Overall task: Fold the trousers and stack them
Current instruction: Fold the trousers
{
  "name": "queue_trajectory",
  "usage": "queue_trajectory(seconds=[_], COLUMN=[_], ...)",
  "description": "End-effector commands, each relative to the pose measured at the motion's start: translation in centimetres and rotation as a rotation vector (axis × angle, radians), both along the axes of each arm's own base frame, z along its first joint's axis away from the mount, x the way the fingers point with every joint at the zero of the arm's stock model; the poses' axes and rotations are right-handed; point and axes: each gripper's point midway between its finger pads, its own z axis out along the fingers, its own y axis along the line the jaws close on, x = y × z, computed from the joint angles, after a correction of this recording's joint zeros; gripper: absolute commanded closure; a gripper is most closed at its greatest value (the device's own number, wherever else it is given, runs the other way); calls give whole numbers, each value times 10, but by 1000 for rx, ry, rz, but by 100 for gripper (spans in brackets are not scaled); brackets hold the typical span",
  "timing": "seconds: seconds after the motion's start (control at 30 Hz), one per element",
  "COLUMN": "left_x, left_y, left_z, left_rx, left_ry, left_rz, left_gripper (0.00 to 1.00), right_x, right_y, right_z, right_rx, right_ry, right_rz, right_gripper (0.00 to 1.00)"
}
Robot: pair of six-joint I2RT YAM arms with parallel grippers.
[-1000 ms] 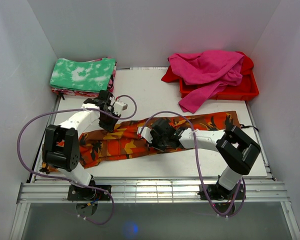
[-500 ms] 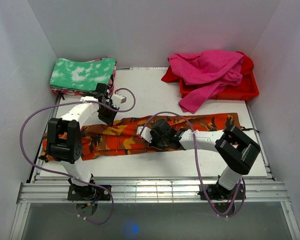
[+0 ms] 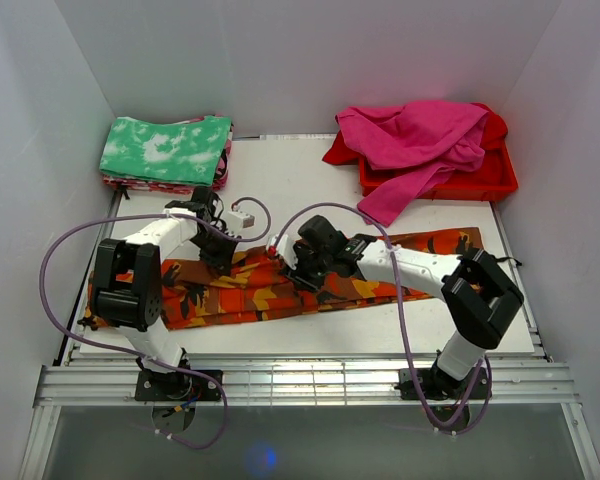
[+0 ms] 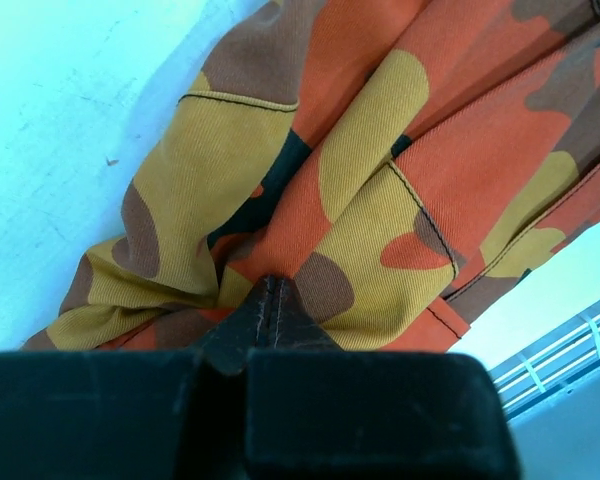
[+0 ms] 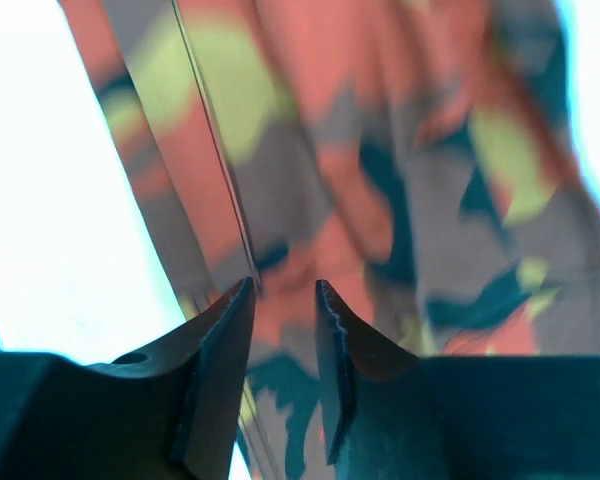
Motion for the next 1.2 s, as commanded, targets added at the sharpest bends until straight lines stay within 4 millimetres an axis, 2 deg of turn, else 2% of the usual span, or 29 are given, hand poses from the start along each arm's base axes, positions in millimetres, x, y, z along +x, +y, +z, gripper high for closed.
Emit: queue_trajectory(seconds=[0.0,0.07,0.1,0.13,0.17,0.2,0.3,0.37,0.43,0.5,0.63,0.67,0.87,1.03,1.17], left_x=[-7,-6,-7,-6,-5,-5,-4,-1,1,2,1,1,3,5,7], left_y=[-8,-9,-10,-10,-11,-10,-8,-6,-7,-10,-14,-14,-14,-14,-14], left_z=[12,12,10,9,8,6,0,-4,-4,-4,-2,-2,-1,1,3], left_rx=[-58,-62,-65,-68,-67,-63,-49,-39,-44,-66,-96,-95,-97,-97,-97], left_ry=[-19,-14,-8,-6,-5,-4,10,7,5,16,32,37,37,32,27], left_rz=[7,36,43,50,64,71,89,97,102,114,123,124,125,128,131], left_gripper=[100,99,95,84,80,78,77,79,80,80,79,79,79,73,71], right_x=[-16,-24,-34,-41,-43,-55,-67,-64,-63,-58,-45,-41,-50,-58,-61], right_y=[41,56,69,75,83,92,110,116,124,124,128,129,129,130,126], right_z=[31,40,45,45,44,43,28,11,8,1,8,17,31,9,-10], right_rx=[133,173,200,203,199,199,161,115,128,123,167,200,261,217,180], right_ry=[72,60,43,34,18,8,-29,-63,-79,-104,-168,-187,-172,-140,-132], right_rz=[69,98,135,153,162,197,225,209,191,159,98,80,105,166,195], right_gripper=[61,59,59,59,59,59,56,53,53,53,52,53,52,43,44])
